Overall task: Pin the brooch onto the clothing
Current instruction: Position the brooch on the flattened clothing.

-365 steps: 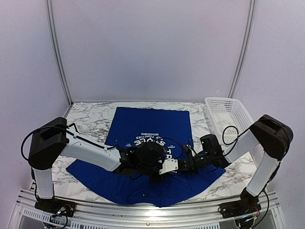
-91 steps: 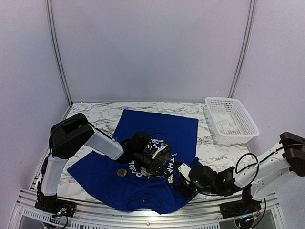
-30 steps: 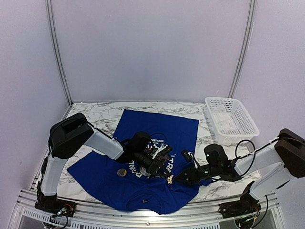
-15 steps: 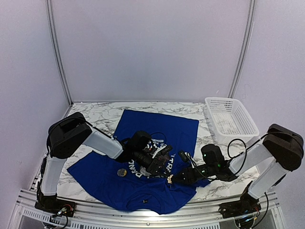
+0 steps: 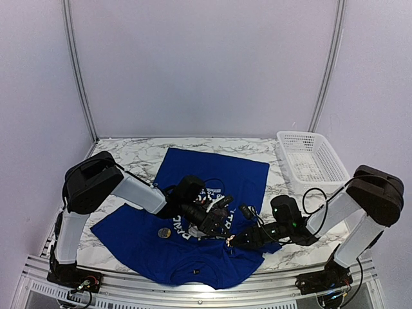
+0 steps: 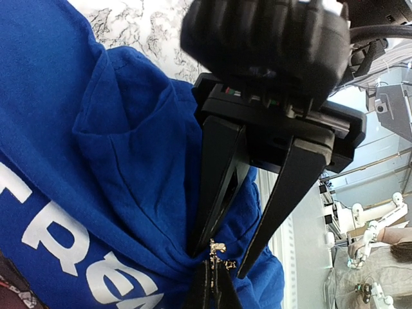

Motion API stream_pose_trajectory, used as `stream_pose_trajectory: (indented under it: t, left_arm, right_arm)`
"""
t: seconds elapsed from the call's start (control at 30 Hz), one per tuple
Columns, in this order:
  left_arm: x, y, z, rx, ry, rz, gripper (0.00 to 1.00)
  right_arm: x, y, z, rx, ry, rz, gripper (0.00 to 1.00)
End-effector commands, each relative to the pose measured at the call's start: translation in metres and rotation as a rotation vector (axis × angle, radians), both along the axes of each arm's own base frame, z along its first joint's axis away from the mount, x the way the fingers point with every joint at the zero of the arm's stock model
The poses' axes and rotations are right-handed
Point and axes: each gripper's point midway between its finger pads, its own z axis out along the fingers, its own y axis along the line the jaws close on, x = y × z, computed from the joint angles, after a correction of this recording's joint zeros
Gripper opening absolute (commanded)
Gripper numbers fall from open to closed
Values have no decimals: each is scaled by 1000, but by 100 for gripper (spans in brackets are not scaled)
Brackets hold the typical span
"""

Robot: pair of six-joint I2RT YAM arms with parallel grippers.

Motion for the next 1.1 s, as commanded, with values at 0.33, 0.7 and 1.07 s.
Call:
stream_pose_trajectory:
  t: [0.33, 0.7, 1.07]
  left_arm:
    - [1, -8, 23, -60, -20, -15, 0]
    - [14, -1, 20, -6, -76, 105, 30]
    - [-9, 18, 29, 41, -406, 209, 54]
  right_arm:
    - [-3, 12, 19, 102, 34, 52, 0]
    - [-7, 10, 10, 81, 131, 45, 0]
    - [-14, 11, 12, 79, 200, 79, 0]
